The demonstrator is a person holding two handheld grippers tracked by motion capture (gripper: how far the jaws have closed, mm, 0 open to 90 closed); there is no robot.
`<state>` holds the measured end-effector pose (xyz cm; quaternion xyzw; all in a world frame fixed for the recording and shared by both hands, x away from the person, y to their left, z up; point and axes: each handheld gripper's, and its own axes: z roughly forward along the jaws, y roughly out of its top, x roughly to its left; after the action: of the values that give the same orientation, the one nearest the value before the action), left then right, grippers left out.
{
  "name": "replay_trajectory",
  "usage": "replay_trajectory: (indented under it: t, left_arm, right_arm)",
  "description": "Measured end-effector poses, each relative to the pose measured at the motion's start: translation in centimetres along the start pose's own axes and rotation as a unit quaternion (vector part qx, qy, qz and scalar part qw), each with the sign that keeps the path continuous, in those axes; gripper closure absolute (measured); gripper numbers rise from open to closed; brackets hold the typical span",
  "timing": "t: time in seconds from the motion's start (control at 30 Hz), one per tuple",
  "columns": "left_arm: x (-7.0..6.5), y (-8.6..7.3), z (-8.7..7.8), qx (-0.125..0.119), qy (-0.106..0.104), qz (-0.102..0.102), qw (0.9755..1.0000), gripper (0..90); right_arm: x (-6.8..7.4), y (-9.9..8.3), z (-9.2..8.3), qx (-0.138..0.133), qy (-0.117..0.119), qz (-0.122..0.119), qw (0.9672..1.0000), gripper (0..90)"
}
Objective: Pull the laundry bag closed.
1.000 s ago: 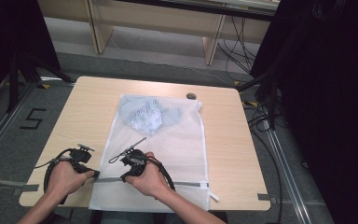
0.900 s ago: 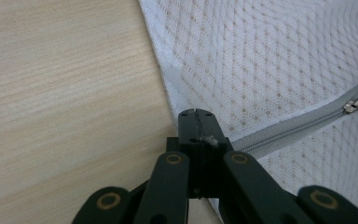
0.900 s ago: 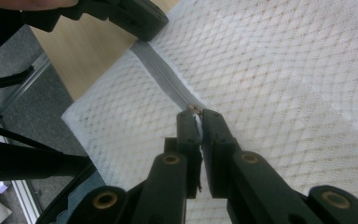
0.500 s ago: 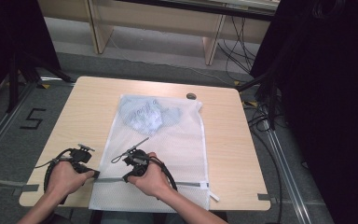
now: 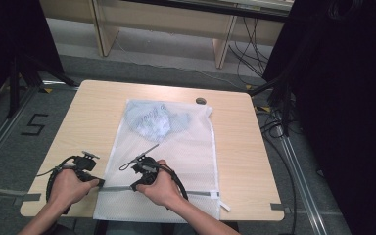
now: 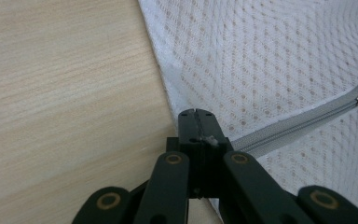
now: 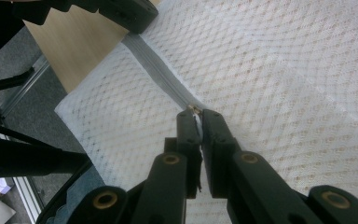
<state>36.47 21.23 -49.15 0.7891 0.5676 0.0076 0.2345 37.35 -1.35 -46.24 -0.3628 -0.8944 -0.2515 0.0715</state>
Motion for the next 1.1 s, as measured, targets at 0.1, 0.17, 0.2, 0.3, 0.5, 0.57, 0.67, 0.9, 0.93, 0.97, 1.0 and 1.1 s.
replay_trajectory:
  t: [0.1,0.17,0.2,0.3,0.5,0.57,0.67,0.9,0.93,0.97,1.0,1.1]
  left_arm:
    - [-0.05,0.00,0.01,-0.001,0.002,-0.001,1.0000,90.0]
    - [-0.04,-0.01,0.01,-0.002,0.002,-0.001,1.0000,90.0]
    - [0.02,0.00,0.02,-0.002,0.001,0.004,1.0000,90.0]
    - [-0.05,0.02,0.00,0.000,0.002,-0.002,1.0000,90.0]
    - [-0.02,0.06,-0.01,0.003,0.002,0.000,1.0000,90.0]
    - [-0.04,0.06,0.00,0.001,0.004,0.003,1.0000,90.0]
    - [-0.02,0.04,0.00,0.000,0.003,0.003,1.0000,90.0]
    - [-0.02,0.05,-0.01,0.002,0.002,0.001,1.0000,90.0]
    - [-0.03,0.03,0.02,-0.001,0.003,0.002,1.0000,90.0]
    - [-0.05,0.04,0.01,0.001,0.003,0.003,1.0000,90.0]
    - [-0.03,0.06,-0.02,0.003,0.005,0.004,1.0000,90.0]
    - [-0.05,0.06,0.01,0.001,0.003,0.002,1.0000,90.0]
  right_arm:
    - [0.03,-0.04,-0.09,0.001,0.000,0.002,1.0000,87.1]
    - [-0.01,-0.07,-0.12,-0.001,-0.001,-0.001,1.0000,87.1]
    - [-0.03,-0.06,-0.10,-0.001,-0.001,-0.003,1.0000,87.1]
    - [0.13,-0.03,-0.26,0.004,0.000,0.001,1.0000,87.1]
    - [-0.05,0.03,-0.43,0.004,0.001,0.008,1.0000,87.2]
    - [-0.01,0.00,-0.40,0.006,0.001,0.011,0.9999,87.2]
    - [-0.04,-0.04,-0.33,0.003,0.001,0.008,1.0000,87.2]
    - [-0.18,-0.13,-0.51,0.003,-0.003,0.007,1.0000,87.2]
    - [-0.21,-0.13,-0.55,0.003,-0.004,0.007,1.0000,87.2]
    - [-0.24,-0.13,-0.58,0.003,0.000,0.008,1.0000,87.2]
    - [-0.17,-0.12,-0.67,0.006,0.000,0.014,0.9999,87.2]
    - [-0.26,-0.14,-0.71,0.003,-0.001,0.010,0.9999,87.2]
